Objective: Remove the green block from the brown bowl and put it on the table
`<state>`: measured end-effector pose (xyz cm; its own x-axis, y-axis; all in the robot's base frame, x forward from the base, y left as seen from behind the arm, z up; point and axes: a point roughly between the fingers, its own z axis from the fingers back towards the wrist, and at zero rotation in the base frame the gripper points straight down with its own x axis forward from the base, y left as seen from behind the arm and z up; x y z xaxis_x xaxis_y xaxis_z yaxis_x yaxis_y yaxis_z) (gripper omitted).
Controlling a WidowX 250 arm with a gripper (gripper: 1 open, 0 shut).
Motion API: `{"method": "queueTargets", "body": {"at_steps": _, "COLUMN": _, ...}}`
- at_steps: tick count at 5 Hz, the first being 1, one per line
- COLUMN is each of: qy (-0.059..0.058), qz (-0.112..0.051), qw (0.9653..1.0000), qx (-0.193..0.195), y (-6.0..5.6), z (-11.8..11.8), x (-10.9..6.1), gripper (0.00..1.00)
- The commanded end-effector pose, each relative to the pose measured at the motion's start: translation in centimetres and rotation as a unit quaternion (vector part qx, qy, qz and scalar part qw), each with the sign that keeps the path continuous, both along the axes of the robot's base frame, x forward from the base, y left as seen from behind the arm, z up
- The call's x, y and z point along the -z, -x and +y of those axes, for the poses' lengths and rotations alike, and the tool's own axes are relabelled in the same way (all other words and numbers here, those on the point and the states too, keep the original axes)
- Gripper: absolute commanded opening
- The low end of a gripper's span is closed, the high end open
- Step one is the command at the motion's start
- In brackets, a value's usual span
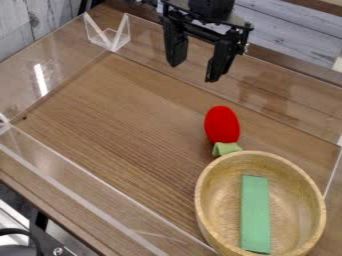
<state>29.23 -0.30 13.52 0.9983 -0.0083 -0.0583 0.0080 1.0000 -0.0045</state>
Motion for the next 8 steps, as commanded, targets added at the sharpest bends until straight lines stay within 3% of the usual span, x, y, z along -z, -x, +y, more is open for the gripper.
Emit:
{"method": "queueTargets", "body": {"at_steps": 1, "qy": 0.006, "qz": 0.014, "qw": 0.9995, "qx": -0.029, "y": 1.2, "z": -0.8, "x": 1.1, "gripper": 1.00}}
{"method": "queueTargets", "body": {"at_steps": 2, "qy": 0.024, "qz": 0.025, "qw": 0.9965, "qx": -0.076, "y": 3.2, "z": -2.4, "x": 1.4, "gripper": 1.00}}
{"method": "queueTargets", "body": {"at_steps": 4, "qy": 0.039, "qz": 0.019, "qw": 0.9865, "qx": -0.158, "y": 6.5, "z": -5.3, "x": 0.1, "gripper": 1.00}}
{"method": "queueTargets", "body": {"at_steps": 6, "qy": 0.060, "qz": 0.018, "qw": 0.9736, "qx": -0.219, "y": 9.3, "z": -8.9, "x": 3.4, "gripper": 1.00}}
{"method": "queueTargets", "body": {"at_steps": 7, "qy": 0.076, "qz": 0.014, "qw": 0.9698, "qx": -0.231, "y": 10.4, "z": -11.7, "x": 5.2, "gripper": 0.00}}
{"method": "queueTargets", "body": {"at_steps": 8, "qy": 0.092, "qz": 0.018, "qw": 0.9682, "qx": -0.232, "y": 10.7, "z": -13.6, "x": 7.4, "gripper": 0.00}}
